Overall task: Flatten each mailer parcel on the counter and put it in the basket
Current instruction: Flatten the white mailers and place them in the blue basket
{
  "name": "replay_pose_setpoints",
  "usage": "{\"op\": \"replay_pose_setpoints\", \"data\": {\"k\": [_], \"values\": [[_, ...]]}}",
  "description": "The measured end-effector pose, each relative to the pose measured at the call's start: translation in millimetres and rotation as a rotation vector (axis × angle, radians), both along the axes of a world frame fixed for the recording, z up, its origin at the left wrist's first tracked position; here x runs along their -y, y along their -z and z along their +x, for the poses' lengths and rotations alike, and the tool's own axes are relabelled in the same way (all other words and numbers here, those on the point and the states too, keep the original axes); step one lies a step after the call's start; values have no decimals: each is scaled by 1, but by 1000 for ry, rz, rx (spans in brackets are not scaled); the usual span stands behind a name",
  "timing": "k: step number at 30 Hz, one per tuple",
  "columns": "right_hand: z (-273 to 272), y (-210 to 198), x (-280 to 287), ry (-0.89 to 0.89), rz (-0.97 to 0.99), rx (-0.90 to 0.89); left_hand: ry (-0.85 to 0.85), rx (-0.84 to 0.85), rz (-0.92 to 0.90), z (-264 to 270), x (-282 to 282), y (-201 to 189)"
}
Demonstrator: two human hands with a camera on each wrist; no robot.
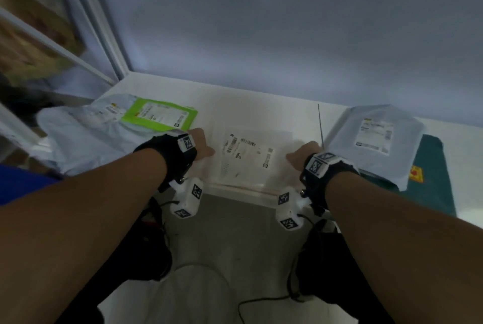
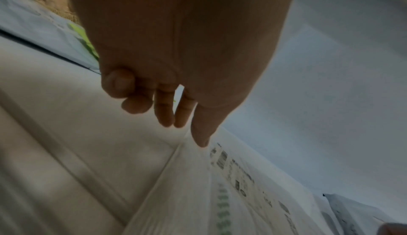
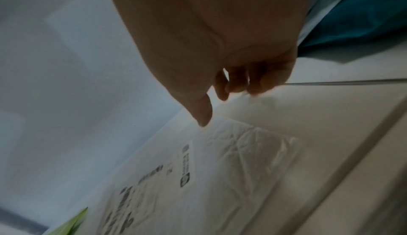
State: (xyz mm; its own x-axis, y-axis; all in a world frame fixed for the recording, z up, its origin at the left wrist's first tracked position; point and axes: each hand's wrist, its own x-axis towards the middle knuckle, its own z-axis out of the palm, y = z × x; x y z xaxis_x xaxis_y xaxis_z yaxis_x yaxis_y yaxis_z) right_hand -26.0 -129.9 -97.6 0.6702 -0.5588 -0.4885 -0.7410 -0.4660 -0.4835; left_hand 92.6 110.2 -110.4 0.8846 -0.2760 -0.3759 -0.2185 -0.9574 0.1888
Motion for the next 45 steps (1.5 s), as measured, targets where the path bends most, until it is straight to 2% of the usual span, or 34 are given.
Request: {"op": "replay_pose_setpoints", "data": {"k": [2,4,6,8,11,17,21,26,33,38,45], "values": [[3,1,-6,-36,-173,0,22,65,55,-1,1,1],[2,3,-24,-184,-436,-6,101,131,75,-8,10,2],[3,11,-47,-340,-518,66,195,141,8,-17,24,8],[7,29,-68,-479,-458,107,286,110,-22,-26,40,22],[10,55,-82,-574,-412,82,359,136,-18,-34,51,44],[12,88,-75,-611,-493,201,345,153,-152,-33,55,68],[13,88,-73,-620,-469,188,353,217,-156,-34,50,75],[12,86,-48,-713,-470,174,370,319,-115,-37,48,79],[7,89,-36,-702,-518,162,351,312,-62,-40,49,78],[8,86,-24,-750,-481,151,346,286,-42,-39,51,77],[8,88,-28,-678,-487,168,346,302,15,-42,54,77]]}}
